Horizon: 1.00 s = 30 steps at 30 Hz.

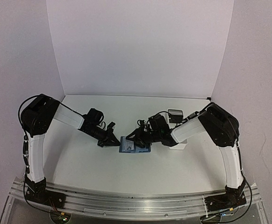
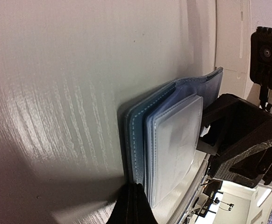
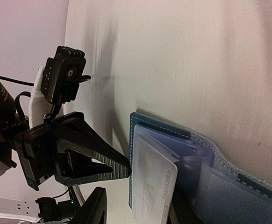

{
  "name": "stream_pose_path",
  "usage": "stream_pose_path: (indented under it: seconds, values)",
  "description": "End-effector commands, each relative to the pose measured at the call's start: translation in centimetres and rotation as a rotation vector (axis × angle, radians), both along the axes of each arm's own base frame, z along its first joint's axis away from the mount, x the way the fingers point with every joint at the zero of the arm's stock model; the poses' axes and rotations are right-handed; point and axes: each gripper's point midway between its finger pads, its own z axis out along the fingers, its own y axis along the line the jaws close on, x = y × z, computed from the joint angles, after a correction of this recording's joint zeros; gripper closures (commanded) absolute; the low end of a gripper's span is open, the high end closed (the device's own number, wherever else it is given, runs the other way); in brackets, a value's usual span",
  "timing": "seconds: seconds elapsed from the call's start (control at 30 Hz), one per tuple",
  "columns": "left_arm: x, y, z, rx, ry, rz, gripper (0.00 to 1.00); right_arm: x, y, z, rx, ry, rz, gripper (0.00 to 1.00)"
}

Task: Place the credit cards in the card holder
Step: Insert the credit card into the card holder.

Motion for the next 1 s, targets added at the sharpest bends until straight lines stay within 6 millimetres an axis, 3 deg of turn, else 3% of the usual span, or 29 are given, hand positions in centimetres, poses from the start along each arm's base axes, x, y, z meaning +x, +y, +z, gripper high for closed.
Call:
stream_pose_path:
  seconds: [0.0, 0.1, 0.3, 0.37, 0.67, 0.9, 0.97]
  values:
    - [-0.9, 2.1, -4.9, 0.184, 0.058, 0.039, 1.00, -2.1, -1.5, -3.5, -0.249, 0.059, 0.009, 0.59]
    - [-0.8, 2.1, -4.7, 0.187, 0.053, 0.038, 1.00, -1.9, -1.8, -3.2, -0.321, 0.058, -0.001, 0.46]
    - [-0.8, 2.3, -4.6, 0.196, 0.048, 0.037, 1.00, -1.2, -1.8, -1.5, -0.403, 0.005, -0.008, 0.43]
    - [-0.8, 2.3, -4.6, 0.201, 0.046, 0.037, 1.00, -1.0, -2.3, -1.0, -0.437, -0.001, -0.026, 0.34]
    - [-0.5, 2.3, -4.5, 0.204, 0.037, 0.035, 1.00, 0.2, -3.2, 1.8, -0.493, -0.077, -0.056, 0.32]
    - [-0.5, 2.2, -4.5, 0.201, 0.038, 0.033, 1.00, -0.7, -3.3, 0.8, -0.504, -0.023, -0.040, 0.32]
    - [-0.5, 2.2, -4.6, 0.200, 0.037, 0.031, 1.00, -0.4, -3.0, 1.4, -0.500, -0.032, -0.045, 0.31]
